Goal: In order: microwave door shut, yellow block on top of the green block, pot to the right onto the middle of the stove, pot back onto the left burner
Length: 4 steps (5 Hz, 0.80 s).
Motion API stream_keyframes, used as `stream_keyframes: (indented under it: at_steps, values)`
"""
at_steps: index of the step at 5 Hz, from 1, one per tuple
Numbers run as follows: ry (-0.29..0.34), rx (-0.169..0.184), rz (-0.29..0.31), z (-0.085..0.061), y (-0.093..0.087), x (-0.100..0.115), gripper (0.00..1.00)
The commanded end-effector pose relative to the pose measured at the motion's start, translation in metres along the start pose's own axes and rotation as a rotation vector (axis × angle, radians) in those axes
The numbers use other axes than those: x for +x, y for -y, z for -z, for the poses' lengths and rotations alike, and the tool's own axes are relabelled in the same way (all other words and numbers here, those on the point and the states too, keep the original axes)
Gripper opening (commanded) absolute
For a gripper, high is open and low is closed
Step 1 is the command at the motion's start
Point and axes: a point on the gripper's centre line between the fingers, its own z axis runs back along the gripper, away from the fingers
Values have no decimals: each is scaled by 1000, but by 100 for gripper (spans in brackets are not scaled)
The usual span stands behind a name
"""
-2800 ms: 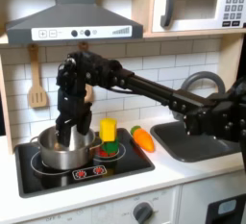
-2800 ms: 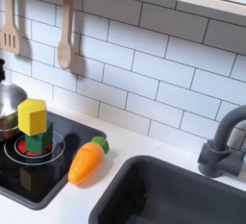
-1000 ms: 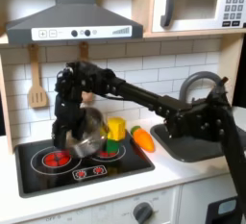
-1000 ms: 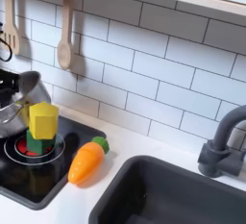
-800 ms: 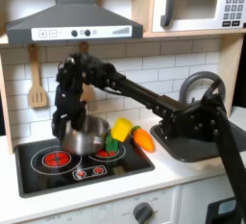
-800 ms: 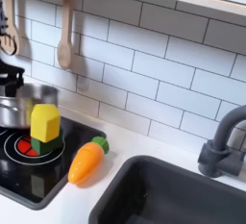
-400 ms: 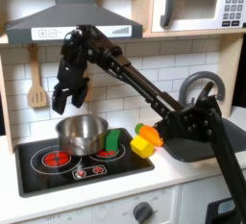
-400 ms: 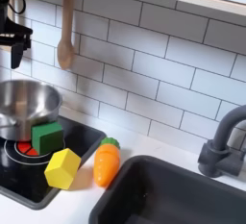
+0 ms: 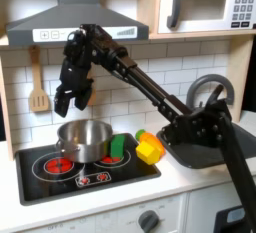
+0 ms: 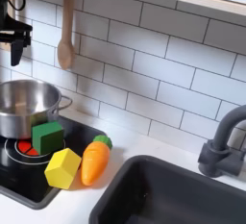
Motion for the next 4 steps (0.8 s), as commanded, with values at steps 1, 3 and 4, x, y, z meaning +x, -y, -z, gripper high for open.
stream_keyframes:
  at_steps: [1,3,4]
  values:
    - [-51,-58,41,5,24,-26,100]
    - [-81,-51,65,16,23,-37,100]
    - [-87,-41,47,25,21,-35,100]
